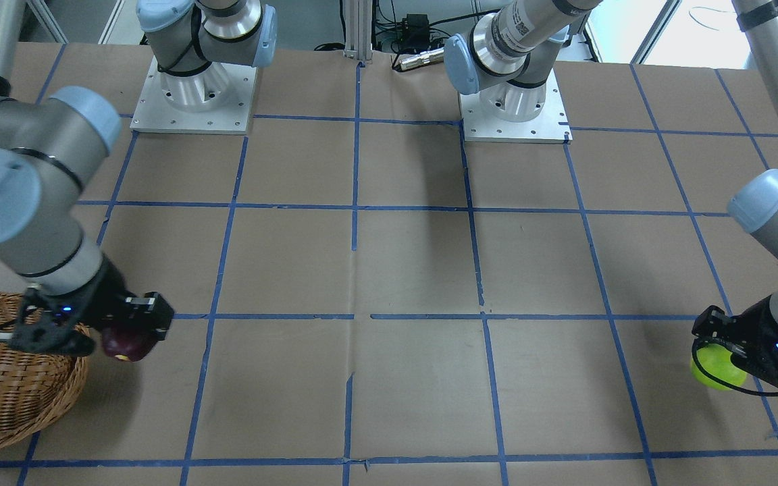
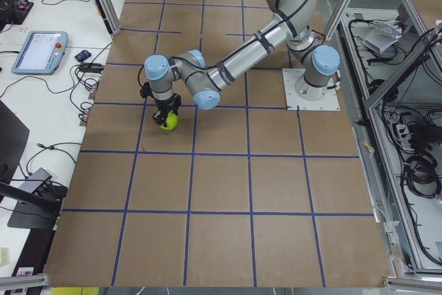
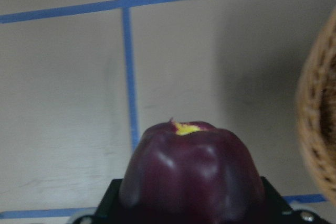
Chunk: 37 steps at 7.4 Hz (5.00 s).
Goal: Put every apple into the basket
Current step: 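Drop dark apple into basket with right while left carries green apple, then set green apple at center with left gripper while right returns, then lower the right gripper onto the green apple and grasp it, then carry the green apple into the basket and open the right gripper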
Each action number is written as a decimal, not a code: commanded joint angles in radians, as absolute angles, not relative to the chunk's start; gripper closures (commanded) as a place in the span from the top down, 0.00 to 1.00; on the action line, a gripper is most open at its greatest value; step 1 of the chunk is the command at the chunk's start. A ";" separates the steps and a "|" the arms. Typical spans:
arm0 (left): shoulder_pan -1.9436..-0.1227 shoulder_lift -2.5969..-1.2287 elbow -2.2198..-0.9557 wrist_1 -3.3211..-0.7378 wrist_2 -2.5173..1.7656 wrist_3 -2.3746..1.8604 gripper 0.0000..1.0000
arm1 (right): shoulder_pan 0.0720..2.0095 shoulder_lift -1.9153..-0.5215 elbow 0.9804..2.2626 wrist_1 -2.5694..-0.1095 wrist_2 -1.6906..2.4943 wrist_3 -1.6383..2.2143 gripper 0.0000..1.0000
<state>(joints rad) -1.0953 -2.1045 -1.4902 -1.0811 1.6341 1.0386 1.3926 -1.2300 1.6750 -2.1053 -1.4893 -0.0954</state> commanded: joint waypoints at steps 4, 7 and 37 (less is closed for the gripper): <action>-1.436 -2.012 -1.530 -1.165 1.408 0.318 0.00 | 1.047 -1.064 1.556 -2.112 -1.489 -0.570 0.72; -1.736 -2.026 -1.539 -1.054 1.417 -0.152 0.00 | 1.025 -1.031 1.546 -2.102 -1.531 -0.601 1.00; -1.479 -1.608 -1.488 -1.658 1.565 0.115 1.00 | 1.745 -1.141 1.580 -2.065 -1.556 0.235 0.48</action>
<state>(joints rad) -1.4760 -1.6028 -1.4862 -1.6558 1.5647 0.1130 1.8411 -1.0806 1.5773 -2.1397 -1.5738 0.2760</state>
